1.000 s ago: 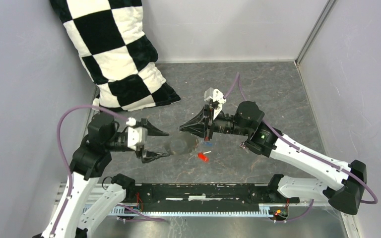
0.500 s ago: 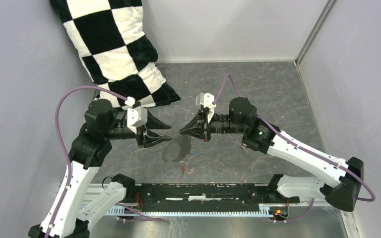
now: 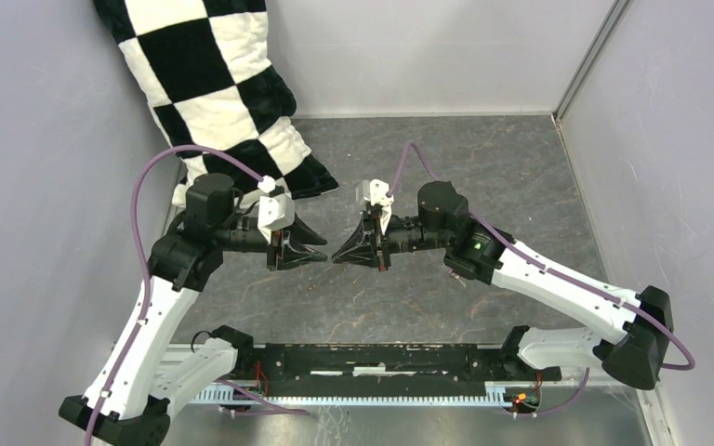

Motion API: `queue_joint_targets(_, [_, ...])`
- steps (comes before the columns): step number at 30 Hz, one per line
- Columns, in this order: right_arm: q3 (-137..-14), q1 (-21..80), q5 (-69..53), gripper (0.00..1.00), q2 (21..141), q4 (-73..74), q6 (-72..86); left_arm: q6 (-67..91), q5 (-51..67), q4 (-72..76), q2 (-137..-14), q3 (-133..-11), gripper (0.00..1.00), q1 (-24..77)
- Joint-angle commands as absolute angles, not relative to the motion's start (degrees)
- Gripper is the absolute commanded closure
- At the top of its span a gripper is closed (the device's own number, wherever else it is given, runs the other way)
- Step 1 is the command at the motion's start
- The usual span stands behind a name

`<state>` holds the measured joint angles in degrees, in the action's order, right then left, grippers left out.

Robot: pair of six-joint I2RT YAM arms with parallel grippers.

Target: Put the keys on the keyring

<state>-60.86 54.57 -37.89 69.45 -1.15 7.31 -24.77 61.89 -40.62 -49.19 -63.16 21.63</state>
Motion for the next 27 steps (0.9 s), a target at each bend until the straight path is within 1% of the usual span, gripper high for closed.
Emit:
queue_joint_targets(1, [-64.6,54.4,-40.1,0.99,69.4,-3.8,8.2,-31.5,66.3,-45.1,-49.2,-64.0,0.59,21.6])
queue_joint_targets(4, [-65.0,54.4,-40.9,0.99,69.8,-4.4,8.8,-34.2,66.5,-49.6,-50.1,-64.7,0.6,21.6])
queue_joint_targets(6, [-65.4,54.4,-41.3,0.99,70.2,-4.4,9.1,-35.3,66.3,-50.7,-50.7,-65.0,0.63,21.6])
queue_joint_targets(8, [-65.7,54.5,-41.6,0.99,70.5,-4.6,9.3,-35.4,66.6,-50.7,-50.9,-65.1,0.66,21.6])
queue_joint_targets(15, [-65.8,54.7,-42.3,0.99,70.8,-4.8,9.6,-33.2,69.0,-49.6,-51.6,-64.9,0.68,21.6])
queue_joint_targets(23, [-66.9,55.0,-43.2,0.99,72.2,-4.6,9.4,-31.7,71.1,-48.7,-51.6,-64.6,0.77,21.6])
queue_joint_targets(27, [-67.6,55.4,-42.9,0.99,72.9,-3.9,8.9,-31.2,71.7,-48.7,-51.6,-64.8,0.79,21.6])
